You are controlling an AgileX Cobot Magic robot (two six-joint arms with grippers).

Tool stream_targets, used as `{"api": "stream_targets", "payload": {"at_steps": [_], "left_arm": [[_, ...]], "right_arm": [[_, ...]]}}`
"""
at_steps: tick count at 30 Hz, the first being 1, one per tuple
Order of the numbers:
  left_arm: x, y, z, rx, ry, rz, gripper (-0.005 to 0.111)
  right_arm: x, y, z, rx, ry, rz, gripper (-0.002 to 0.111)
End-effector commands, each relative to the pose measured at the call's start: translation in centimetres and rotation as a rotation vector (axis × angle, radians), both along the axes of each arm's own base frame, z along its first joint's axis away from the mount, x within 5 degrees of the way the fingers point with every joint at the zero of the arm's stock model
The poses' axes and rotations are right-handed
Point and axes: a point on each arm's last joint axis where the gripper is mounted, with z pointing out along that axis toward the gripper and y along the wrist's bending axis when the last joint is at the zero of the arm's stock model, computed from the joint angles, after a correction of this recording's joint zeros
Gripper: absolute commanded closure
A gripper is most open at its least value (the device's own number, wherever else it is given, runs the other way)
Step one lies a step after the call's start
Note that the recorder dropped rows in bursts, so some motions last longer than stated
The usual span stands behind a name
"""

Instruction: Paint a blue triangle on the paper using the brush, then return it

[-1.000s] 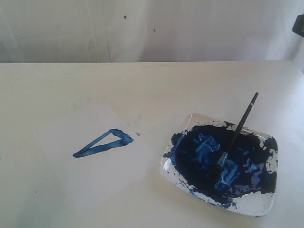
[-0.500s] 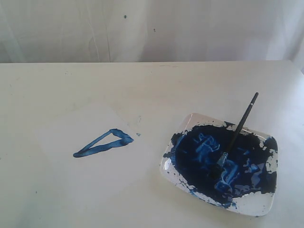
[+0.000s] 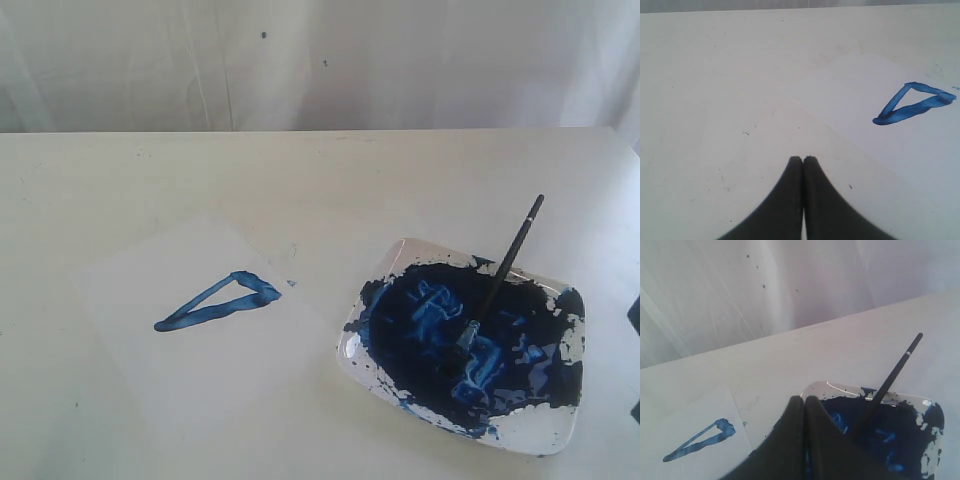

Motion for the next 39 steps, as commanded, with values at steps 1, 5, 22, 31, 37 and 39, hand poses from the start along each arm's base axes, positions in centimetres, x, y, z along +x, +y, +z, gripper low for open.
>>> {"api": "stream_targets", "payload": {"at_steps": [1,5,22,31,37,39], "left_arm": [[0.0,0.0,-0.1,-0.012,0.001,0.0,0.107],[0.0,0.0,-0.1,-0.012,0.001,0.0,0.107],[0.0,0.0,-0.1,-0.012,0.001,0.0,0.107],[0.0,0.0,-0.1,-0.012,0.001,0.0,0.107],[0.0,0.0,-0.1,-0.012,0.001,0.0,0.107],[0.0,0.0,-0.1,-0.012,0.001,0.0,0.107]], "right_arm": [[-0.3,0.0,-1.6,-0.008,0.017,0.0,0.108],[-0.5,0.0,-2.6,-0.008,0.038,0.0,0.108],[-0.5,0.0,-2.6,-0.024,0.039,0.002,0.108],[-0.5,0.0,-2.6,-0.024,0.039,0.002,0.108],[-0.2,-0.7,-2.6,0.077,0.069,-0.105,0.108],[0.0,-1.3,-2.7,0.126,0.104,-0.185,0.108]]}}
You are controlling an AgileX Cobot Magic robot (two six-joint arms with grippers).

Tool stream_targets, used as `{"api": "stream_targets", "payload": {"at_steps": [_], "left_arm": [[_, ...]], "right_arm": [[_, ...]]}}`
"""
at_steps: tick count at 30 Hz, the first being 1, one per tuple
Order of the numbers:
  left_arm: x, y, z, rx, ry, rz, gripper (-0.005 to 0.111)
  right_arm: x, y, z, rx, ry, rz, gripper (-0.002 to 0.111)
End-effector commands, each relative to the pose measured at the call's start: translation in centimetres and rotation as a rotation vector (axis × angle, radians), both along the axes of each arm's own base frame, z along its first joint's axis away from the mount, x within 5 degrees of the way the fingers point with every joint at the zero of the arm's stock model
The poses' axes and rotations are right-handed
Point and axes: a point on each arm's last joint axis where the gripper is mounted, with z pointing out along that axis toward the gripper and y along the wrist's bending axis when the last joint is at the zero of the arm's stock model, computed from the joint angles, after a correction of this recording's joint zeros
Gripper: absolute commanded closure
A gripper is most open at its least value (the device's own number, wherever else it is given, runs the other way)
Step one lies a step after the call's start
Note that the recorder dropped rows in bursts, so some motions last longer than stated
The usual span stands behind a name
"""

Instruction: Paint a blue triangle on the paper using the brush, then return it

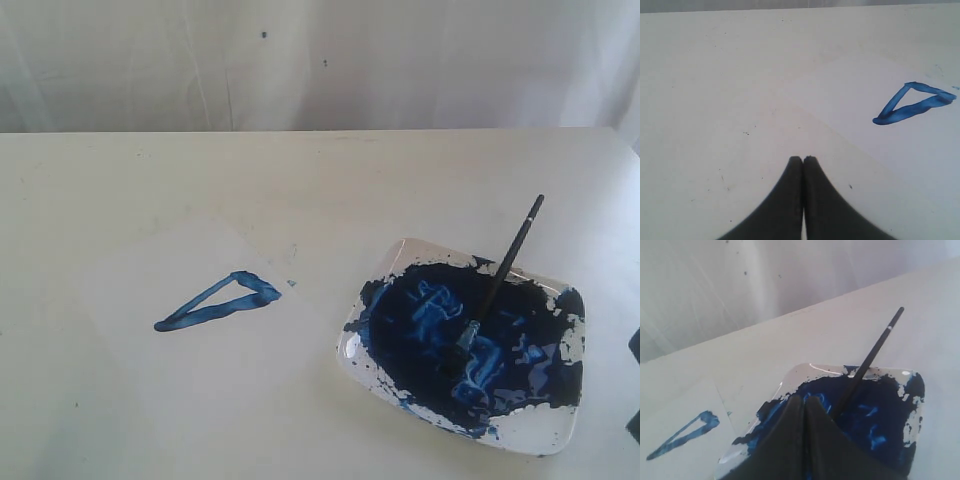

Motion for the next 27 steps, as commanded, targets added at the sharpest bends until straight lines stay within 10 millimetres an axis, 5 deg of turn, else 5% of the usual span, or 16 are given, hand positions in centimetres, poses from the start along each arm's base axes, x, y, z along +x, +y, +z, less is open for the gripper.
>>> {"api": "stream_targets", "payload": {"at_steps": [1,8,21,27], "left_arm": [[0.0,0.0,-0.1,-0.014,0.001,0.001,0.107],[0.0,0.0,-0.1,-0.014,0.001,0.001,0.107],[0.0,0.0,-0.1,-0.014,0.001,0.001,0.107],[0.0,0.0,-0.1,-0.014,0.001,0.001,0.107]], "right_arm": [[0.3,-1.3,-0.5,0.111,0.075,-0.172,0.108],[0.4,-3.4,-1.0,0.203,0.133,-0.431,0.108],[0.2,-4.4,-1.3,-0.421,0.078,-0.403,0.108],[-0.1,-4.4,-1.5,-0.48,0.095,-0.376,0.108]]}}
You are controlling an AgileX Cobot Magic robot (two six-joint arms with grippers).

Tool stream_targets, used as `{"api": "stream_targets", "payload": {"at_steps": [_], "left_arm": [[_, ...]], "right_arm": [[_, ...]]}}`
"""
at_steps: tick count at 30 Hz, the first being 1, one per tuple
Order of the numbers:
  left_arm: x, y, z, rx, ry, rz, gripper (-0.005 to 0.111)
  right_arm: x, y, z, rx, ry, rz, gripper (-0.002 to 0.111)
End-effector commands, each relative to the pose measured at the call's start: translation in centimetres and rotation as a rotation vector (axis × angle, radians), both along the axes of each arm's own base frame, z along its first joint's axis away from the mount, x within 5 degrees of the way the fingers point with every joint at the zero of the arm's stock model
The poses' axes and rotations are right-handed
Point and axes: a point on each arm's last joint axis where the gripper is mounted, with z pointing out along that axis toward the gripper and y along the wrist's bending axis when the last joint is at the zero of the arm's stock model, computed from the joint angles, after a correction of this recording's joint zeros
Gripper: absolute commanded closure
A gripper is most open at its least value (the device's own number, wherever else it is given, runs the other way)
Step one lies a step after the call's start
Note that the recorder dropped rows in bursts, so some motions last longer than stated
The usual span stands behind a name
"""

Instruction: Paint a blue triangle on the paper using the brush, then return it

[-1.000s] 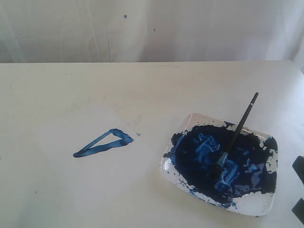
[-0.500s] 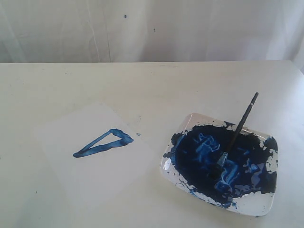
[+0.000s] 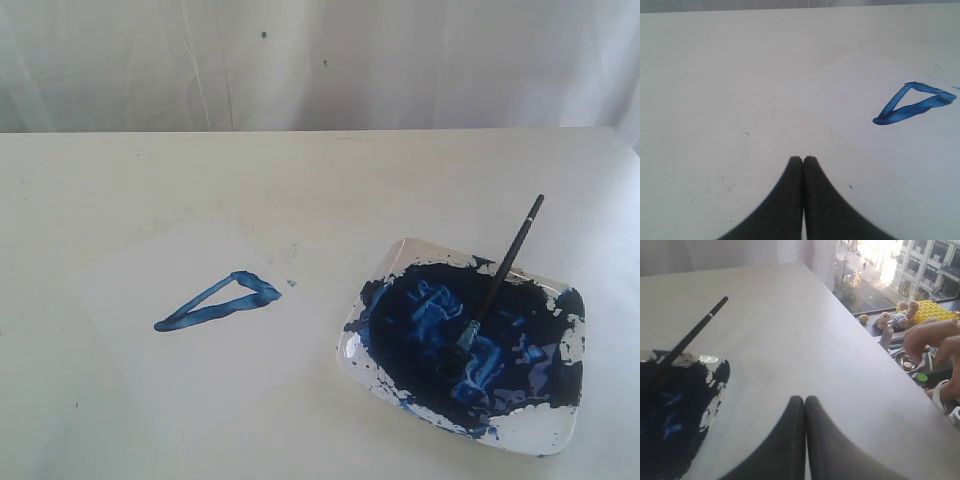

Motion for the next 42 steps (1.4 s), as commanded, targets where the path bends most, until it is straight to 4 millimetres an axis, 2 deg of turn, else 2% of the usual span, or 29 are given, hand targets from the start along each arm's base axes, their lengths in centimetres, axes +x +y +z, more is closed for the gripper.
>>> {"api": "stream_targets", "payload": {"at_steps": [1,7,16,28,42], "left_arm": [[0.0,0.0,-0.1,-0.014,0.001,0.001,0.107],[0.0,0.0,-0.1,-0.014,0.001,0.001,0.107],[0.0,-0.1,-0.2,-0.014,0.008,-0.001,0.107],[0.0,-0.1,-0.2,-0.014,0.008,-0.001,0.107],[0.0,-0.1,-0.2,-0.014,0.008,-0.001,0.107]], "right_arm": [[-0.4,0.2,-0.1,-0.038,-0.005,0.039,0.108],[-1.4,1.0,0.2,-0.042,-0.097,0.167,0.108],[-1.4,1.5,0.2,-0.036,-0.093,0.259,0.108],[-1.4,1.5,0.1,0.08,-0.089,0.235,0.108],[-1.5,1.5,0.0,0.08,-0.074,0.233,0.108]]}}
